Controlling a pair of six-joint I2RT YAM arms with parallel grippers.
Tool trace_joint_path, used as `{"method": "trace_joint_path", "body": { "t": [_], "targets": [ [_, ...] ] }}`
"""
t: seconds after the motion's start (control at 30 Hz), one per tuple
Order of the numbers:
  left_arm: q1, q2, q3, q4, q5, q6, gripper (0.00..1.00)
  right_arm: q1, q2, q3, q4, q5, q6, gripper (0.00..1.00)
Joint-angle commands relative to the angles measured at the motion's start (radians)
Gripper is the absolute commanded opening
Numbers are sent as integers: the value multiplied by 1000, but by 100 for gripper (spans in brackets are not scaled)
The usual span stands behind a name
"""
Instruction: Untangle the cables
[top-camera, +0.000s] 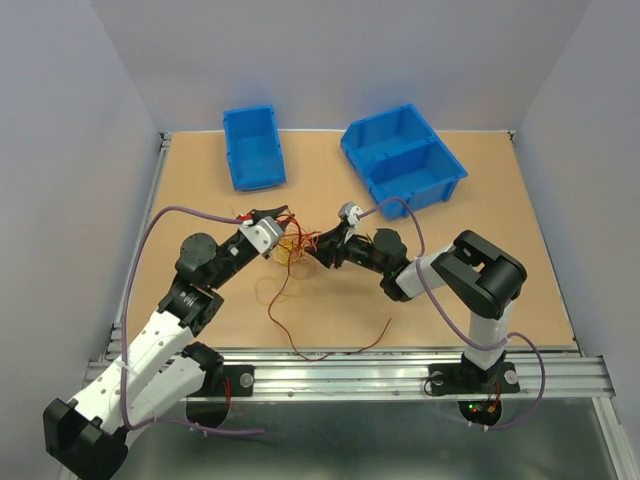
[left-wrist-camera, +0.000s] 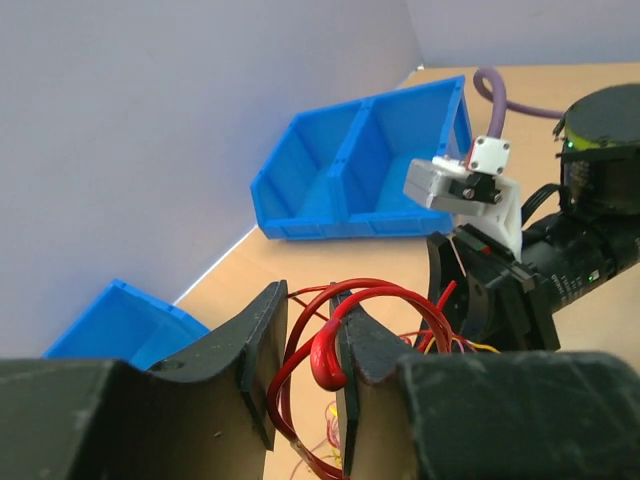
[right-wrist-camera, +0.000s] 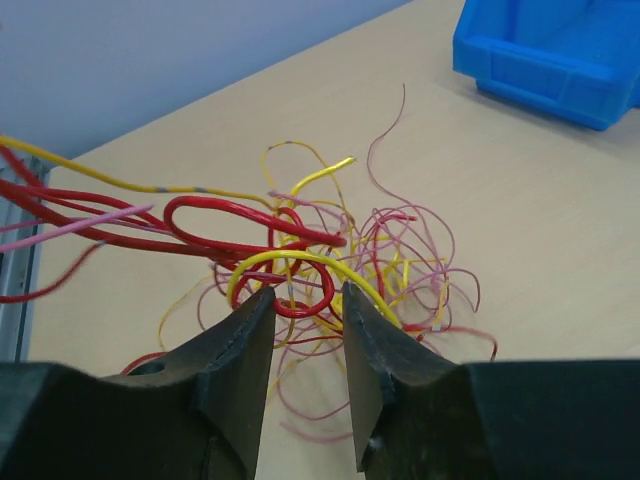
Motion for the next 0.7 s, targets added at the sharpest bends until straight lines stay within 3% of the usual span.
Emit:
{"method": "trace_joint_path", "body": {
  "t": [0.0,0.07,0.1,0.2,0.27,0.3,0.33,0.37,0.43,0.47,0.67],
  "targets": [
    [-5,-74,70,30,39,-78,33,10,8,48,113,36,4,28],
    [-3,-103,73,24,60,-95,33,10,8,47,114,63,11,7],
    [-5,-113,73,24,62,-98,32,10,5,44,114,71,13,1],
    [0,-143,65,41,7,-101,29,10,-18,15,114,146,17,1],
    [0,-168,47,83,-171,-119,29,10,-41,-36,114,226,17,0],
    [3,-185,20,154,-262,-132,29,10,-70,-60,116,349,20,1],
    [4,-190,7,194,-479,-133,29,8,-90,-85,116,438,30,1],
    [9,-191,-4,270,-586,-135,29,10,-110,-109,117,611,46,1],
    [33,-174,-20,332,-829,-126,29,0,-177,-192,116,796,77,1],
    [47,-165,-10,355,-872,-129,31,-7,-204,-229,116,938,120,1],
    [167,-114,10,366,-935,-167,32,-64,-467,-481,116,1177,111,0]
  ]
}}
